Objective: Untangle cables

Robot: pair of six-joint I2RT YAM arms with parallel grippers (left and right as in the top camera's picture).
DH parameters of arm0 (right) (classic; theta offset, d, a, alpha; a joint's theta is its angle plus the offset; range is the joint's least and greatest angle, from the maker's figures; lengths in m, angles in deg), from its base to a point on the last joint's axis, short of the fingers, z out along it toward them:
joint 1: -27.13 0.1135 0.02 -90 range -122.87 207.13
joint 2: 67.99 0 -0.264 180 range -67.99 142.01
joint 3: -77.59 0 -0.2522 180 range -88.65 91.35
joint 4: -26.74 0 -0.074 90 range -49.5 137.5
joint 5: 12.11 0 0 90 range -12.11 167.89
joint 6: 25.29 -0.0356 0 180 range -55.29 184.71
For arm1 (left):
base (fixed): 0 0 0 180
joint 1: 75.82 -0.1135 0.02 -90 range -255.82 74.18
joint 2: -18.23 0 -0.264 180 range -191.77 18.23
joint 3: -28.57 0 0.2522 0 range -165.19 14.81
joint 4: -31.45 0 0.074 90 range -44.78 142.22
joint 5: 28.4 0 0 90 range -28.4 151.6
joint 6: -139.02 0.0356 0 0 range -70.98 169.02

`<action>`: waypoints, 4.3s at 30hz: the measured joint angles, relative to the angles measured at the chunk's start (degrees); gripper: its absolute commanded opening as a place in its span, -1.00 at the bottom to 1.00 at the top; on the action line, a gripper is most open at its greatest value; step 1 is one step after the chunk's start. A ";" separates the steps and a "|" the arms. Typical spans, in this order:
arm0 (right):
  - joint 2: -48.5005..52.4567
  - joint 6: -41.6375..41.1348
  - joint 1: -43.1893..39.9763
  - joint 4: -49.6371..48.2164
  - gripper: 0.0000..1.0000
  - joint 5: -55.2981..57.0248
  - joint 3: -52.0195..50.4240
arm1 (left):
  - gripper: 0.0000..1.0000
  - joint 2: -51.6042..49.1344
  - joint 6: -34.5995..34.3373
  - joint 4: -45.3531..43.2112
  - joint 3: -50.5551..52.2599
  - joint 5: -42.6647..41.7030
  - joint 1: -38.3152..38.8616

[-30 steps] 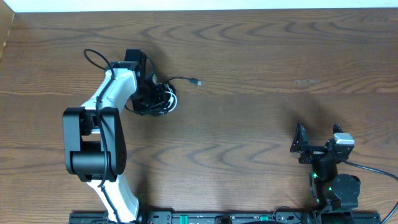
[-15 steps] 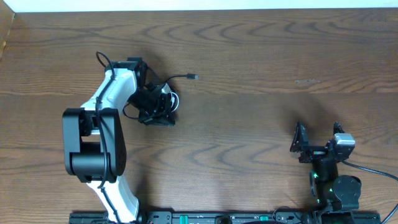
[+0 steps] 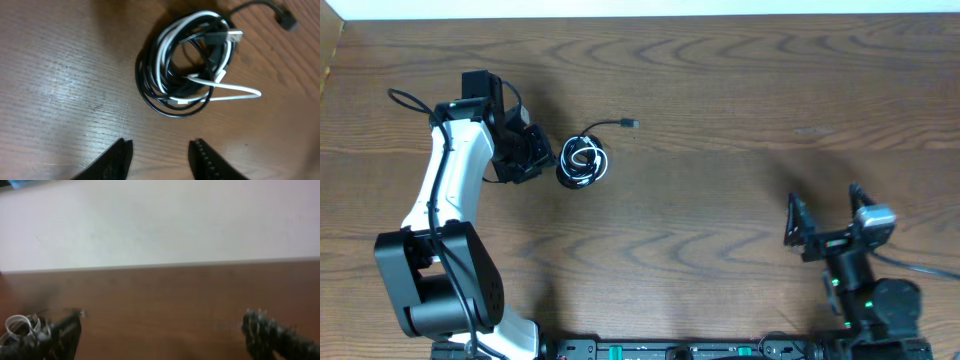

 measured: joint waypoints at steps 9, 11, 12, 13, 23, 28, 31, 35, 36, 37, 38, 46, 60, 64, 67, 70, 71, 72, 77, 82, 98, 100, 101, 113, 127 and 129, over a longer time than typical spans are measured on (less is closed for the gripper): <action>33.05 0.37 0.00 16.15 0.98 -7.72 35.98 | 0.92 -0.20 -1.90 2.01 0.00 3.65 0.07; 40.44 0.37 0.00 20.94 0.98 -11.04 42.75 | 0.96 -0.20 -1.90 2.23 0.00 3.91 0.07; 44.68 0.39 0.00 23.50 0.99 -12.85 46.34 | 0.97 -0.20 -1.92 2.32 0.00 4.04 0.07; 48.00 0.42 0.00 25.24 0.99 -14.32 48.92 | 0.98 -0.20 -1.88 2.47 0.00 4.22 0.07; 70.66 -3.17 0.02 24.41 0.43 -34.07 56.33 | -0.08 -0.26 -2.03 -1.25 2.56 4.98 0.07; 77.18 -8.76 0.92 23.85 -0.98 -38.18 56.35 | -0.85 -0.33 -1.84 -1.51 2.64 5.05 0.07; 81.00 -10.71 3.78 23.28 -0.92 -38.80 56.39 | -0.84 -0.33 -1.88 -1.64 2.64 5.09 0.07; 86.27 -12.09 10.27 21.66 -0.12 -36.50 56.46 | -0.47 -0.33 -1.66 -2.25 2.64 5.62 0.07; 87.60 -12.17 12.11 20.98 -0.09 -35.45 56.46 | -0.45 -0.33 -1.95 -2.32 2.64 6.34 0.07; 88.87 -12.28 13.75 20.13 -0.09 -34.49 56.46 | -0.42 -0.33 -2.03 -2.29 2.64 6.88 0.07; 90.36 -12.28 15.67 18.84 -0.09 -33.44 56.46 | -0.27 -0.33 -2.08 -2.23 2.64 7.58 0.07; 99.97 -12.70 26.58 2.64 0.00 -25.77 56.61 | 0.92 -0.33 -6.36 -1.22 2.67 14.88 0.07; 111.89 -12.55 39.87 -19.76 -0.09 0.42 56.83 | 0.96 -0.33 -8.31 -1.22 2.67 17.81 0.07; 113.02 -12.46 40.96 -22.40 -0.20 8.00 56.83 | 0.96 -0.33 -8.33 -1.22 2.67 17.79 0.07; 113.04 -12.44 40.94 -23.76 -0.26 11.80 56.83 | 0.96 -0.33 -8.33 -1.25 2.67 17.79 0.07; 113.09 -12.33 40.87 -23.89 -0.36 13.77 56.85 | 0.96 -0.33 -8.37 -1.22 2.67 17.79 0.07; 113.09 -12.33 40.89 -23.89 -0.39 14.16 56.85 | 0.96 -0.33 -8.41 -1.22 2.67 17.79 0.07; 113.11 -12.33 40.89 -23.89 -0.41 14.51 56.83 | 0.96 -0.33 -8.55 -1.22 2.67 17.79 0.07; 113.11 -12.35 40.89 -23.91 -0.36 14.23 56.83 | 0.96 -0.33 -8.76 -1.22 2.67 17.79 0.07; 113.11 -12.35 40.89 -23.39 -0.28 10.47 56.85 | 0.96 -0.33 -8.79 -1.22 2.67 17.79 0.07; 115.58 -4.33 40.92 -29.35 -0.25 8.74 56.98 | 0.96 -0.33 -9.16 -1.22 2.67 17.79 0.07; 117.15 -3.87 40.92 -30.14 -0.22 8.74 56.98 | 0.95 -0.31 -9.16 -1.22 2.67 17.79 0.07; 118.07 -3.72 40.92 -30.77 -0.22 8.76 56.98 | 0.96 -0.33 -9.16 -1.22 2.67 17.79 0.07; 117.74 -3.17 40.85 -25.97 -0.98 8.04 57.70 | 0.96 -0.33 -9.16 -1.22 2.67 17.79 0.07; 103.75 -2.56 37.77 12.79 -0.98 5.90 57.64 | 0.96 -0.33 -8.17 -1.20 2.67 14.78 0.07; 103.75 -2.54 37.73 15.41 -0.98 5.42 57.57 | 0.96 -0.33 -7.43 -1.22 2.67 13.33 0.07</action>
